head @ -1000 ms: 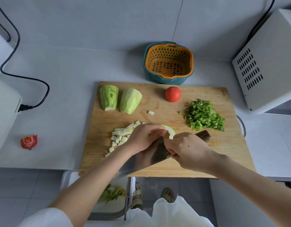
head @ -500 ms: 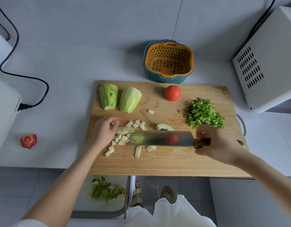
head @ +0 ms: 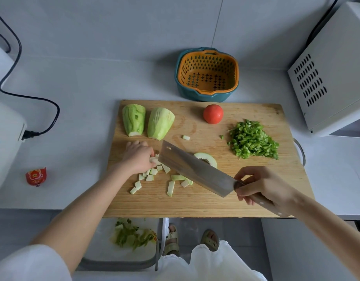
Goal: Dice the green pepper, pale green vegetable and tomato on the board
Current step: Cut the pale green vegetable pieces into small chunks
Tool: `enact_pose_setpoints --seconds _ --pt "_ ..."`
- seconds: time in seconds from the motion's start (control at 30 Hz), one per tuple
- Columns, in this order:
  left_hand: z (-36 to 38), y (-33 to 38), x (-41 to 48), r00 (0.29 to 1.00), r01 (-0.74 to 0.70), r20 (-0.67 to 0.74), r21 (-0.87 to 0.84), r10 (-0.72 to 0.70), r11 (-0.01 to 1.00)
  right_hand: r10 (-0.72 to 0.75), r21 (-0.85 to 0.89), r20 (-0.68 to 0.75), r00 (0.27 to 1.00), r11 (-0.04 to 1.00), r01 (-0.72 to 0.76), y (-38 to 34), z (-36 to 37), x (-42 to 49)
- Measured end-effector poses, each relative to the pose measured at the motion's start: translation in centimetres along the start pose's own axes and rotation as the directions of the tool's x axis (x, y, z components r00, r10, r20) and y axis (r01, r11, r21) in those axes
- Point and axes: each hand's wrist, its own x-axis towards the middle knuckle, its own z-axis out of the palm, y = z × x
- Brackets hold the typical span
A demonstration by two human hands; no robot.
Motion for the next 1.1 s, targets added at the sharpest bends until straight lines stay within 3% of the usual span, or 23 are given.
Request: enact_pose_setpoints --seconds 0.1,0.2,0.33,0.43,0.57,0.73,0.93,1.1 --pt "-0.3 0.0 -0.2 0.997 -0.02 -0.08 0.01 0.021 1.0 -0.035 -0.116 -0.032 0.999 0.993 0.031 0.1 -0.2 -0.2" --pt "-0.1 -0.6 -1.0 0.985 -0.035 -0.174 -0.22 -0.004 0.975 -0.096 -0.297 -0.086 0.992 0.953 0.066 0.6 -0.6 -0.2" --pt "-0.4 -1.4 -1.2 0.967 -0.031 -0.232 -0.525 -0.109 0.851 -0.215 -0.586 -0.149 0.965 0.805 0.089 1.1 -0.6 -0.1" --pt "-1.0 -1.3 -1.5 0.982 -0.037 -0.168 -0.62 -0.087 0.784 -0.267 -0.686 -0.161 0.95 0.723 0.087 1.4 -0.3 -0.4" --pt "-1.3 0.4 -2.3 0.993 -0.09 0.013 -0.578 0.119 0.811 -0.32 -0.718 -0.147 0.936 0.686 0.122 1.3 0.0 -0.4" --pt "-1.1 1.4 -2.7 0.982 -0.074 0.099 -0.59 0.163 0.804 -0.356 -0.734 -0.133 0.925 0.663 0.149 0.8 0.2 -0.4" --pt "-0.5 1.1 -3.1 0.994 -0.064 0.035 -0.542 0.099 0.838 -0.325 -0.748 -0.116 0.939 0.651 0.133 0.5 -0.4 -0.9" --pt "-1.5 -0.5 -3.0 0.998 -0.037 -0.059 -0.352 0.017 0.935 -0.306 -0.755 -0.135 0.943 0.647 0.102 0.3 -1.5 -1.7"
